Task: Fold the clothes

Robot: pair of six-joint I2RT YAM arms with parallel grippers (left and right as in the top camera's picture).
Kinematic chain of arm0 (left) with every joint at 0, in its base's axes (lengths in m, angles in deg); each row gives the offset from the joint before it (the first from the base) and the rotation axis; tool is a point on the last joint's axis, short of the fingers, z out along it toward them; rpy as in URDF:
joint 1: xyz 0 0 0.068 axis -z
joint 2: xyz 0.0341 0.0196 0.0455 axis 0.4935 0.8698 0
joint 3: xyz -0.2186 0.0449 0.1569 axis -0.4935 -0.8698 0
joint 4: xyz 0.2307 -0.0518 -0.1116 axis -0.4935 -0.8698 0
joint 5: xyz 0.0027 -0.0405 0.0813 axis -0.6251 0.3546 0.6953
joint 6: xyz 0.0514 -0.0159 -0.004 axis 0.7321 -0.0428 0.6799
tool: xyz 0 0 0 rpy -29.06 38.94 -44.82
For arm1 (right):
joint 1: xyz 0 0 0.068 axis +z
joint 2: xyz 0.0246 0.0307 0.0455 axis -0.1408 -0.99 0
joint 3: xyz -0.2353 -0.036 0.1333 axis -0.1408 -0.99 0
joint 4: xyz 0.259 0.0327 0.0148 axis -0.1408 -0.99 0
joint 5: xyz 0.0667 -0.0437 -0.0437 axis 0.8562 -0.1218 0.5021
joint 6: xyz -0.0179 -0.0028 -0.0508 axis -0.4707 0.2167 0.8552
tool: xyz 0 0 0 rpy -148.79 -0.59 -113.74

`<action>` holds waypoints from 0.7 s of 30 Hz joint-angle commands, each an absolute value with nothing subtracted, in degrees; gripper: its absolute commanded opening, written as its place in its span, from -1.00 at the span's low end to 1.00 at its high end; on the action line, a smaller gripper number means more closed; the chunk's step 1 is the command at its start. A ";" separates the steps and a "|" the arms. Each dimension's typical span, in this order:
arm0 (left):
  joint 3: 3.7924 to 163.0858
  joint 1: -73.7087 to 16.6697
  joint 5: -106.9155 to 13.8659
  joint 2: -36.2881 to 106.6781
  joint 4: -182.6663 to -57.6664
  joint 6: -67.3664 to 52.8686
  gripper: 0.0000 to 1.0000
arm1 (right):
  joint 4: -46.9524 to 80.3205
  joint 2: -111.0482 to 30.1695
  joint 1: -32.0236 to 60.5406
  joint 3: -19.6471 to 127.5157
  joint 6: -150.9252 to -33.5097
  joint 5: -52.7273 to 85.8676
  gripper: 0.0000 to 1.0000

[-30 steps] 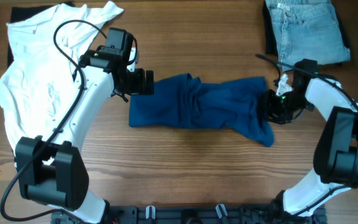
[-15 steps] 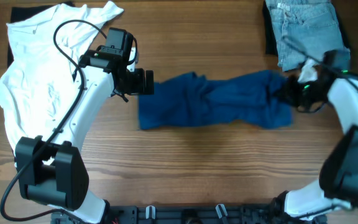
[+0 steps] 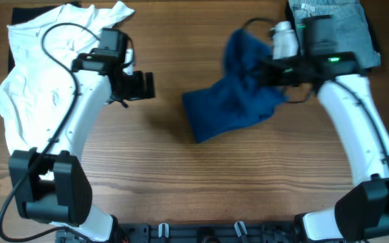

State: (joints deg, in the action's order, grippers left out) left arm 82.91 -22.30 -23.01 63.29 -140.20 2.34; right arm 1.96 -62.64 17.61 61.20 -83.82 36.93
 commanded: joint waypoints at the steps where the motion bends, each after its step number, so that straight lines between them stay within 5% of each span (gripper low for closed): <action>1: 83.40 -28.01 -22.24 62.88 -139.78 3.28 1.00 | 2.27 -66.11 24.72 62.05 -86.01 33.83 -0.92; 6: 83.40 -36.05 -22.26 62.88 -138.95 3.25 1.00 | 1.74 -73.10 31.01 62.05 -85.75 33.91 -0.91; 8: 83.40 -37.93 -22.33 62.88 -138.95 3.25 1.00 | 0.94 -74.87 32.80 62.05 -84.46 34.02 -0.55; 11: 83.40 -39.52 -22.48 62.88 -138.91 3.28 1.00 | 0.70 -75.68 34.81 62.08 -81.77 34.96 0.31; 21: 83.40 -39.55 -25.04 62.88 -137.79 3.28 0.99 | -2.15 -69.32 31.69 68.15 -79.91 28.91 0.44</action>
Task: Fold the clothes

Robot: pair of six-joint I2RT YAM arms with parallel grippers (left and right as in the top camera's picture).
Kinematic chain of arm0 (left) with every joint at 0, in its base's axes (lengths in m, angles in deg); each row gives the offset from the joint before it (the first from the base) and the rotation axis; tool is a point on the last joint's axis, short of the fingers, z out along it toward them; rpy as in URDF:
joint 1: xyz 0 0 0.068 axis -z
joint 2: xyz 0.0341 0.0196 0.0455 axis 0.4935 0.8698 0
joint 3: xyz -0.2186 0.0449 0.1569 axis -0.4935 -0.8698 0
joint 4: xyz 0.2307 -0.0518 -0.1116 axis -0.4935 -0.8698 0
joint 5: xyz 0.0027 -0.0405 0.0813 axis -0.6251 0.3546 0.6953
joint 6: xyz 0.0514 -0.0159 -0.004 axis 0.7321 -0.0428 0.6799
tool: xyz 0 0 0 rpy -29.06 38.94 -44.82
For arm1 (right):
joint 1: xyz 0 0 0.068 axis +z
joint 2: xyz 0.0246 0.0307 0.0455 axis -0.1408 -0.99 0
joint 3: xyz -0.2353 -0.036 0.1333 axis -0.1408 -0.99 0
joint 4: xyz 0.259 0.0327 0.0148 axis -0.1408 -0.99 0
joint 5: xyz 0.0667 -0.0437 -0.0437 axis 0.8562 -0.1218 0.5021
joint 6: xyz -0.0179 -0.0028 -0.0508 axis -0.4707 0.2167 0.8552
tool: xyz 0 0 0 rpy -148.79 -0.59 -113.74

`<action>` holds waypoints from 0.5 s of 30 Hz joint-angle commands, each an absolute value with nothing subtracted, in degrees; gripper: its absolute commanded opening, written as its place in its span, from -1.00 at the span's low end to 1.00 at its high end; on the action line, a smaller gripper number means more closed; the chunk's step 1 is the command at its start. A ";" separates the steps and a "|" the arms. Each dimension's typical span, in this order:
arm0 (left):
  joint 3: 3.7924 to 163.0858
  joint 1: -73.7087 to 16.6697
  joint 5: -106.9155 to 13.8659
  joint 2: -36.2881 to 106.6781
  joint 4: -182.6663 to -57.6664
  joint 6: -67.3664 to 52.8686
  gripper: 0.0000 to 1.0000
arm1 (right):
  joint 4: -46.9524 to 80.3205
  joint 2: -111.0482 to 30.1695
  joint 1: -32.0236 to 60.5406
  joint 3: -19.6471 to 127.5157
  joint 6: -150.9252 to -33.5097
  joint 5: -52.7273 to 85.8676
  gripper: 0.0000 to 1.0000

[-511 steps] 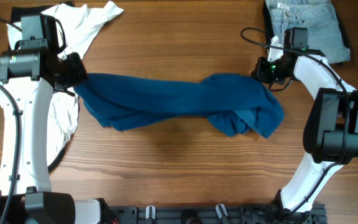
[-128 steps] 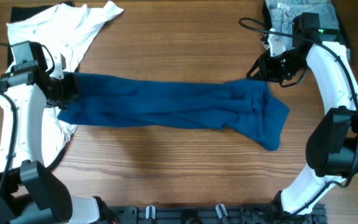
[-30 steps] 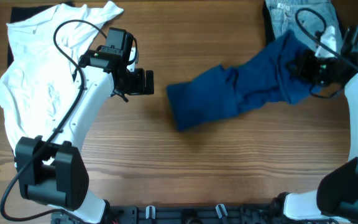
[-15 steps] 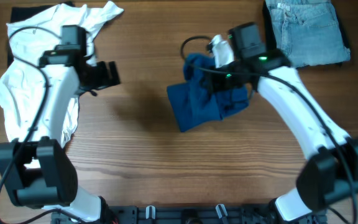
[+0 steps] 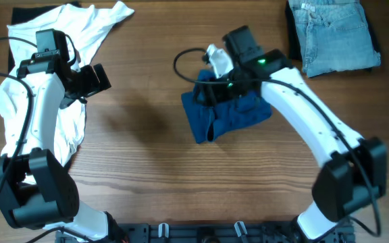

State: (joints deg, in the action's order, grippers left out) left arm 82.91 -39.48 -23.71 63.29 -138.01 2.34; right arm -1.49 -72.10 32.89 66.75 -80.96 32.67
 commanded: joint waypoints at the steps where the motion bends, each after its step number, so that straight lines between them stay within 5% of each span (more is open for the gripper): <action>1: 83.40 -39.55 -25.04 62.88 -137.68 3.30 1.00 | -2.12 -69.69 31.69 67.69 -79.80 28.89 0.40; 5: 83.40 -40.16 -25.04 62.88 -136.99 3.28 0.99 | -1.88 -72.08 31.91 65.20 -79.76 28.84 0.16; 9: 83.40 -41.62 -25.04 62.88 -136.50 3.28 0.99 | -0.22 -74.15 31.91 61.57 -79.47 27.38 -0.91; 15: 83.40 -43.20 -25.02 62.88 -136.33 3.25 1.00 | 3.17 -77.93 34.68 58.14 -75.45 27.18 -0.91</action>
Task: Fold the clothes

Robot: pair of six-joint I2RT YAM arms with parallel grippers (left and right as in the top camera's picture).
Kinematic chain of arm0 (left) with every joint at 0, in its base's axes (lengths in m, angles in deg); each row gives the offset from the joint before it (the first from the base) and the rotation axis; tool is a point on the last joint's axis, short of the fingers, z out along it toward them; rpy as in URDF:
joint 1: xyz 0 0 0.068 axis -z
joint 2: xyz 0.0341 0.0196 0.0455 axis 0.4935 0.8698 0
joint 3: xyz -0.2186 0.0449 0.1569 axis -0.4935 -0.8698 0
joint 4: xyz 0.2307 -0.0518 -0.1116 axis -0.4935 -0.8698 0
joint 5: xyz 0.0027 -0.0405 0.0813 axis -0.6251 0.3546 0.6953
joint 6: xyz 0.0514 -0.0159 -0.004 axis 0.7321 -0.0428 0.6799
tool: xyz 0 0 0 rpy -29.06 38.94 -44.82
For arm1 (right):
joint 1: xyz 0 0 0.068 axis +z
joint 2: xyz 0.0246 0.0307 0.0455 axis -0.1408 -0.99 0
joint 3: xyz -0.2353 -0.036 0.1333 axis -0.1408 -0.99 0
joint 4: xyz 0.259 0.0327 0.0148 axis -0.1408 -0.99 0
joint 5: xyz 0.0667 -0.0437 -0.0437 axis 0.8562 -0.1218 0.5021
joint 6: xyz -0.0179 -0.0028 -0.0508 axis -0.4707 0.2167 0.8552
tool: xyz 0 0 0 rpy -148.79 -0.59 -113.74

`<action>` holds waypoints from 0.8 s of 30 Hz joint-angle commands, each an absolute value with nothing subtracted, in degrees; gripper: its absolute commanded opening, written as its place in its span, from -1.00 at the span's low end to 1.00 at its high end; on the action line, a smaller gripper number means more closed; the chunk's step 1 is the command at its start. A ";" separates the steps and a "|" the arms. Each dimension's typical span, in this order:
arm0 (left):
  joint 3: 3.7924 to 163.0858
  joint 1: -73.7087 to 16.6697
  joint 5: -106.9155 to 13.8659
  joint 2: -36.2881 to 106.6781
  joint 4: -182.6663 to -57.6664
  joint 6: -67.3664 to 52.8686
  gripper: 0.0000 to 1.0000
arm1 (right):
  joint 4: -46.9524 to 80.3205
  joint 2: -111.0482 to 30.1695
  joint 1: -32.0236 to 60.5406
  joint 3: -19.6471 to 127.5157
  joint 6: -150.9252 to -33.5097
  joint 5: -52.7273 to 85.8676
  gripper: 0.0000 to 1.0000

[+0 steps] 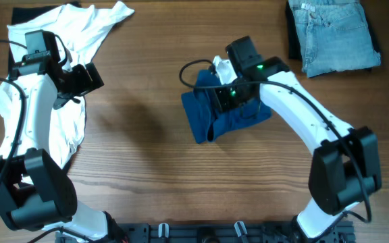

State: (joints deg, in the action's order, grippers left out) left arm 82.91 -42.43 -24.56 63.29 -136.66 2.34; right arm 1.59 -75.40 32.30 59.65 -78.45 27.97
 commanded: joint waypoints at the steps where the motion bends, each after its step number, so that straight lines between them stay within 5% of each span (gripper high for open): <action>1: 83.40 -43.26 -25.02 62.88 -136.33 3.25 1.00 | 3.69 -78.37 35.56 57.99 -75.19 27.16 -0.91; 15: 83.40 -43.35 -25.00 62.88 -135.67 3.25 1.00 | 4.28 -78.98 44.45 58.82 -70.27 31.25 -0.84; 17: 83.40 -43.35 -25.00 62.88 -135.70 3.28 1.00 | 3.10 -76.95 44.02 60.20 -70.99 32.27 -0.59; 20: 83.40 -43.35 -25.00 62.88 -135.72 3.28 0.99 | 0.02 -70.39 41.22 63.72 -73.25 32.34 0.06; 24: 83.40 -43.35 -25.02 62.88 -136.40 3.25 0.99 | -1.56 -64.14 34.51 64.92 -86.60 27.71 0.72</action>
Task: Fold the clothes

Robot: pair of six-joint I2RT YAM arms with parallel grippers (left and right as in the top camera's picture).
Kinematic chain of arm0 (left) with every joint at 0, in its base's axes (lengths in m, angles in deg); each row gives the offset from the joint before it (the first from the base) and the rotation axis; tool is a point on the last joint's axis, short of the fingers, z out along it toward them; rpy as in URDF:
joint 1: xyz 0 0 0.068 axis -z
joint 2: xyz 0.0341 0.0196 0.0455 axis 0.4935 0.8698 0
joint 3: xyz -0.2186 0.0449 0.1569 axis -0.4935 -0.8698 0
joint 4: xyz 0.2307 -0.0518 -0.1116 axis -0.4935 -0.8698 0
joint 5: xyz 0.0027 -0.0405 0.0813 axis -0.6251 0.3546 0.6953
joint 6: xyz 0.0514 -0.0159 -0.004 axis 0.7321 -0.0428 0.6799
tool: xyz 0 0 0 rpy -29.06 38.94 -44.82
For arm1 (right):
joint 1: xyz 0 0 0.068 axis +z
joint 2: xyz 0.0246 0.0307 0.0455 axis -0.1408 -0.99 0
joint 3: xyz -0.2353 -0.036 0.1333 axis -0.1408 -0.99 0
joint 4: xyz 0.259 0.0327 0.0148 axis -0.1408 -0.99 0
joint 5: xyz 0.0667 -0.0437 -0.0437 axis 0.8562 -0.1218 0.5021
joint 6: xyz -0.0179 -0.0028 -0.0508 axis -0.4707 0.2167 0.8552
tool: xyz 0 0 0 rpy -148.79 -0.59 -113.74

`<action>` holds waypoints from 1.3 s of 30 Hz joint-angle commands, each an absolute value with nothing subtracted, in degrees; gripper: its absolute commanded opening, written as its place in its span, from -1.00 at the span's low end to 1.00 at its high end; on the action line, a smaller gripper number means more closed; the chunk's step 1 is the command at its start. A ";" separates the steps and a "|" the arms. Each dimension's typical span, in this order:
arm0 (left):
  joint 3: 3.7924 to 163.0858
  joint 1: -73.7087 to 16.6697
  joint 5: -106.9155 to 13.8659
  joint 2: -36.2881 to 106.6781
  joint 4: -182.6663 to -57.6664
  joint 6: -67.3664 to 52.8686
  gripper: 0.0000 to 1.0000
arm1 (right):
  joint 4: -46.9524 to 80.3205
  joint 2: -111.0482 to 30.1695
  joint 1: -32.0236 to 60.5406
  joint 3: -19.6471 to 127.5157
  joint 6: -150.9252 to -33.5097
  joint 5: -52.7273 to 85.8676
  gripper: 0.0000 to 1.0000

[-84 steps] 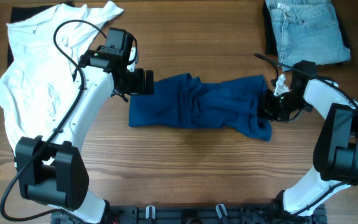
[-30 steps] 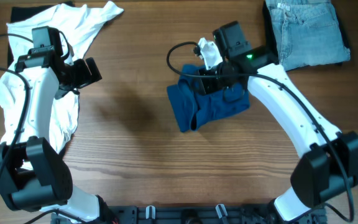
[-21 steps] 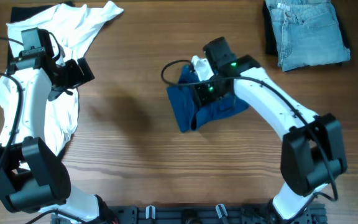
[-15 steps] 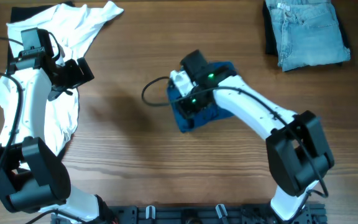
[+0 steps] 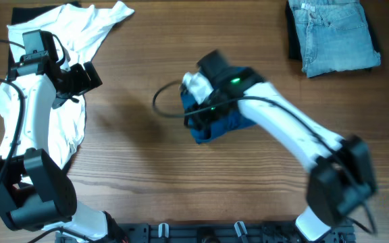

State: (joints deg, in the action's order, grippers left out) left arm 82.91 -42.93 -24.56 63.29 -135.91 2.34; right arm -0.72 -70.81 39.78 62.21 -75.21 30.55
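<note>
A blue garment (image 5: 235, 123) lies bunched at the table's middle, mostly covered by my right arm. My right gripper (image 5: 196, 119) reaches down at the garment's left edge and looks shut on the cloth, though its fingers are blurred. A crumpled white shirt (image 5: 80, 30) is spread out at the far left. My left gripper (image 5: 88, 77) hovers at the shirt's right edge, open and holding nothing.
Folded light-blue jeans (image 5: 336, 34) rest at the back right corner on a dark cloth (image 5: 293, 40). Another dark cloth (image 5: 19, 13) peeks from under the white shirt at the back left. The table (image 5: 134, 169) is brown wood.
My right gripper has shifted from the middle of the blue garment to its left edge, and the garment's right side has come in with it. The left arm has barely moved.
At first my right gripper held the blue garment's right side lifted at the back right, with the left gripper open near the centre. Then the right arm was over the garment's top and the left gripper back by the white shirt. The garment now lies narrower.
</note>
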 commanded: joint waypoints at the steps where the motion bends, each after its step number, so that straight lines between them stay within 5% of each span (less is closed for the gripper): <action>1: 83.40 -43.35 -25.04 62.88 -136.57 3.28 0.99 | -2.36 -63.66 32.76 64.92 -90.27 26.15 1.00; 8: 83.40 -43.35 -25.04 62.88 -136.64 3.25 1.00 | -7.37 -65.19 21.15 59.19 -98.71 24.47 0.99; 20: 83.40 -43.35 -25.04 62.88 -137.07 3.23 0.99 | -3.41 -65.19 19.27 42.75 -101.40 24.32 0.99; 29: 83.40 -43.35 -25.04 62.88 -137.03 3.23 0.99 | 14.71 -65.26 19.27 31.26 -101.24 24.32 0.79; 39: 83.40 -43.35 -25.04 62.88 -137.01 3.23 0.99 | 46.99 -73.59 19.27 28.94 -102.21 9.35 0.58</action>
